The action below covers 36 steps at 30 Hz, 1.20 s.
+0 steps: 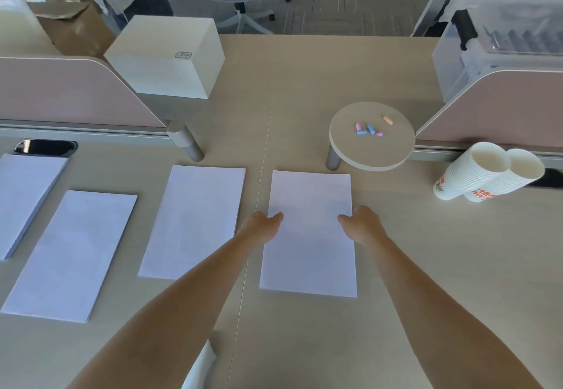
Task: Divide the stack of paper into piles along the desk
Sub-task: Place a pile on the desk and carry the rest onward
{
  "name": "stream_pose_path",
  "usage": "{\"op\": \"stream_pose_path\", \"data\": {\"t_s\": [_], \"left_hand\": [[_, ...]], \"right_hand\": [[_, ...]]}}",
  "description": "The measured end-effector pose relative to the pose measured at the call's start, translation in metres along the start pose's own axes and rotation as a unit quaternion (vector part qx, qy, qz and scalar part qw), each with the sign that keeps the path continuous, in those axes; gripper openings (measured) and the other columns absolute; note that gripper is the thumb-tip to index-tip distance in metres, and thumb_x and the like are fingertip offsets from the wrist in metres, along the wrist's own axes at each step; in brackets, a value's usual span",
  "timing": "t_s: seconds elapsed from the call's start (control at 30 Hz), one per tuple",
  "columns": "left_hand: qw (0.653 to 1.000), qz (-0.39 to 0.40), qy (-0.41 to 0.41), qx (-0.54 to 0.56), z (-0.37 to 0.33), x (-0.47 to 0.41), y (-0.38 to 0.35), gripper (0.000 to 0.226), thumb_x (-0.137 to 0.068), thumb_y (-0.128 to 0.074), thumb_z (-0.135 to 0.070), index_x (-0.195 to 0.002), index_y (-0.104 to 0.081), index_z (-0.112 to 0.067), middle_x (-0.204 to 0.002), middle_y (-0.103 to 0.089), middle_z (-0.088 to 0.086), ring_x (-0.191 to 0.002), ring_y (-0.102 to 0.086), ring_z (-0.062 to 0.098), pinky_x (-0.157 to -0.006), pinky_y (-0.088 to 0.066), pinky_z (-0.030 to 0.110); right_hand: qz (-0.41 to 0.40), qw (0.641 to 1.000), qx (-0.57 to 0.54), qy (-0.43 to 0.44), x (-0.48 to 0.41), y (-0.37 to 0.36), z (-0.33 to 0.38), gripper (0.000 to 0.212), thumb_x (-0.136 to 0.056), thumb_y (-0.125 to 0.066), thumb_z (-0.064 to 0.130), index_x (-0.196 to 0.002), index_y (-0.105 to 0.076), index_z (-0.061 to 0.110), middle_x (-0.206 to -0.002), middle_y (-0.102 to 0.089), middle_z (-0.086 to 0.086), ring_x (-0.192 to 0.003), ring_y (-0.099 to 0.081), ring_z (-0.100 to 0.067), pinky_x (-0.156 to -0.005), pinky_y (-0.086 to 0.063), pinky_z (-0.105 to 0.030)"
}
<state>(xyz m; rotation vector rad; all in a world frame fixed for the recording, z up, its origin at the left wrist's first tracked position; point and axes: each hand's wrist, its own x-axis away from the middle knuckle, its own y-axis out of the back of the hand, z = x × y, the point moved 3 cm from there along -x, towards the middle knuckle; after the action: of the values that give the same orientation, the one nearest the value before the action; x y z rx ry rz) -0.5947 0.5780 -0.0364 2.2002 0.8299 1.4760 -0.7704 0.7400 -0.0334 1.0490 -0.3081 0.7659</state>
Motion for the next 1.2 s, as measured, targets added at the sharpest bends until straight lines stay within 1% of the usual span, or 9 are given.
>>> {"op": "stream_pose_path", "data": {"t_s": [0.1, 0.2, 0.4, 0.47, 0.73, 0.83, 0.93, 1.07, 1.2], "left_hand": [[0.999, 0.019, -0.012, 0.043, 0.012, 0.017, 0.017, 0.042, -0.085, -0.053, -0.049, -0.062, -0.040, -0.015, -0.061, -0.040, 0.001, -0.053, -0.040, 0.018, -0.053, -0.031, 0.024], [0.993, 0.019, -0.031, 0.116, 0.035, 0.033, 0.036, 0.033, -0.080, -0.060, -0.043, -0.069, -0.050, -0.014, -0.070, -0.054, 0.007, -0.062, -0.053, 0.022, -0.058, -0.042, 0.027], [0.988, -0.077, -0.023, 0.129, 0.106, 0.063, 0.094, 0.033, -0.089, -0.059, -0.032, -0.074, -0.070, -0.004, -0.065, -0.068, 0.001, -0.054, -0.061, 0.014, -0.063, -0.053, 0.025], [0.986, -0.085, -0.027, 0.143, 0.137, 0.065, 0.117, 0.032, -0.088, -0.061, -0.030, -0.066, -0.065, -0.007, -0.063, -0.065, 0.003, -0.052, -0.059, 0.017, -0.065, -0.052, 0.028], [0.985, -0.162, -0.028, 0.053, 0.285, 0.030, 0.239, 0.039, -0.093, -0.049, -0.045, -0.070, -0.057, -0.015, -0.081, -0.063, 0.005, -0.085, -0.059, 0.029, -0.071, -0.046, 0.030], [0.983, -0.169, -0.028, 0.063, 0.346, -0.016, 0.282, 0.046, -0.092, -0.052, -0.052, -0.117, -0.066, -0.017, -0.126, -0.064, 0.004, -0.116, -0.059, 0.027, -0.092, -0.048, 0.033], [0.980, -0.171, -0.020, 0.103, 0.391, -0.055, 0.317, 0.061, -0.089, -0.060, -0.051, -0.136, -0.053, -0.013, -0.140, -0.053, 0.009, -0.123, -0.056, 0.028, -0.096, -0.048, 0.034], [0.976, -0.205, 0.005, 0.071, 0.427, -0.099, 0.346, 0.066, -0.085, -0.062, -0.053, -0.133, -0.053, -0.009, -0.133, -0.055, 0.016, -0.124, -0.052, 0.034, -0.104, -0.043, 0.042], [0.975, -0.204, 0.035, 0.077, 0.428, -0.115, 0.359, 0.040, -0.086, -0.060, -0.043, -0.104, -0.063, -0.007, -0.111, -0.064, 0.017, -0.105, -0.061, 0.037, -0.092, -0.052, 0.042]], "right_hand": [[-0.006, 0.998, 0.027, 0.055, 0.022, 0.001, 0.023, 0.025, -0.090, -0.051, 0.020, -0.082, -0.059, -0.002, -0.074, -0.055, -0.012, -0.070, -0.055, -0.027, -0.059, -0.041, -0.032], [0.014, 0.991, 0.035, 0.127, 0.046, -0.011, 0.055, 0.032, -0.089, -0.048, 0.023, -0.064, -0.031, 0.013, -0.064, -0.033, -0.004, -0.059, -0.033, -0.022, -0.055, -0.024, -0.031], [0.104, 0.977, -0.023, 0.186, 0.099, -0.074, 0.123, 0.021, -0.082, -0.050, 0.029, -0.069, -0.043, 0.014, -0.070, -0.045, -0.006, -0.064, -0.039, -0.020, -0.060, -0.028, -0.030], [0.131, 0.973, -0.040, 0.188, 0.117, -0.103, 0.147, 0.017, -0.078, -0.051, 0.030, -0.069, -0.047, 0.016, -0.070, -0.046, -0.005, -0.064, -0.042, -0.019, -0.064, -0.033, -0.031], [0.197, 0.964, -0.129, 0.121, 0.171, -0.244, 0.252, 0.014, -0.089, -0.060, 0.026, -0.091, -0.060, 0.012, -0.084, -0.062, -0.006, -0.073, -0.063, -0.020, -0.074, -0.054, -0.031], [0.185, 0.970, -0.134, 0.080, 0.177, -0.304, 0.290, 0.017, -0.089, -0.060, 0.028, -0.087, -0.059, 0.011, -0.081, -0.060, -0.008, -0.071, -0.060, -0.022, -0.075, -0.054, -0.032], [0.160, 0.979, -0.110, 0.052, 0.176, -0.358, 0.316, 0.026, -0.081, -0.061, 0.035, -0.065, -0.048, 0.020, -0.071, -0.049, -0.010, -0.065, -0.050, -0.023, -0.070, -0.045, -0.035], [0.105, 0.989, -0.107, 0.007, 0.164, -0.402, 0.338, 0.032, -0.078, -0.057, 0.033, -0.060, -0.033, 0.022, -0.064, -0.036, -0.004, -0.058, -0.035, -0.020, -0.064, -0.032, -0.032], [0.041, 0.987, -0.145, -0.060, 0.159, -0.419, 0.348, 0.029, -0.078, -0.055, 0.027, -0.059, -0.035, 0.018, -0.063, -0.038, -0.002, -0.057, -0.037, -0.022, -0.058, -0.030, -0.029]]}}
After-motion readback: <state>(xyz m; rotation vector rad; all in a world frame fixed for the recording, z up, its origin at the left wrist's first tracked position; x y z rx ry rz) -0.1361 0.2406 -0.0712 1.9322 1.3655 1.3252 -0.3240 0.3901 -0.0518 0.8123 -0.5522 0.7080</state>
